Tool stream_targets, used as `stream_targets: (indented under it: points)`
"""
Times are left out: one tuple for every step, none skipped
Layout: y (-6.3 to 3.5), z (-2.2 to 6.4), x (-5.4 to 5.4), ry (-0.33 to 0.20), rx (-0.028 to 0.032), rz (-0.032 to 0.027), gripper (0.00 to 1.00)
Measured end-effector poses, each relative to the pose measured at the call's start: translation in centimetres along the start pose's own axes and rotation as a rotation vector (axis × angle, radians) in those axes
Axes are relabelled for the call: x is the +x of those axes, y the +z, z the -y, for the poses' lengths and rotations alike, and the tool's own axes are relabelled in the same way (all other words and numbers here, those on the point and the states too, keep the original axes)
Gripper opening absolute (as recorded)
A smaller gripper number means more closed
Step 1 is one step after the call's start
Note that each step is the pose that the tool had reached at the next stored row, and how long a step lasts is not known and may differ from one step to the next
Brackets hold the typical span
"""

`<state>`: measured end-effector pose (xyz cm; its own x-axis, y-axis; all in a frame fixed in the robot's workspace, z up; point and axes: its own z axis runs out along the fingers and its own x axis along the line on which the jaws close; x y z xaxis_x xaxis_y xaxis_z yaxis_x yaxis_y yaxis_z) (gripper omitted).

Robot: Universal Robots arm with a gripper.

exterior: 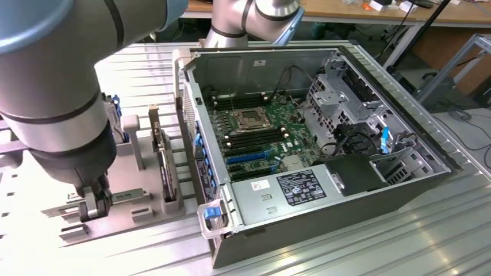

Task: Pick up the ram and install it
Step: 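Pick up the ram and move it above insertion slot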

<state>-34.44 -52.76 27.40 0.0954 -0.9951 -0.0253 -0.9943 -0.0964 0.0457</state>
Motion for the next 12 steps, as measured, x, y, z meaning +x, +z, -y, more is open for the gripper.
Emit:
stream_targets:
  points:
    - [-0.71,-0.03,0.0,0.000,0.0002,0.0002,0.14]
    - [-1.21,-0.06,0.0,0.000,0.0000,0.0000,0.14]
    - [-1.63,-0.07,0.0,0.000,0.0001,0.0001,0.14]
    - [-2.35,-0.11,-0.1,0.000,0.0000,-0.0001,0.14]
    - [-3.03,-0.14,-0.1,0.000,0.0001,0.0000,0.14]
    - [-3.57,-0.16,-0.1,0.000,0.0002,0.0000,0.14]
    - [-4.11,-0.19,-0.1,0.000,0.0000,-0.0001,0.14]
    - [-4.57,-0.21,-0.1,0.000,0.0001,0.0000,0.14]
    - [-5.07,-0.23,-0.1,0.000,0.0001,0.0000,0.14]
    - [-5.63,-0.26,-0.1,0.000,0.0000,-0.0001,0.14]
    - [-6.11,-0.28,-0.2,0.000,0.0001,0.0000,0.14]
    - [-6.76,-0.30,-0.2,0.000,0.0001,-0.0001,0.14]
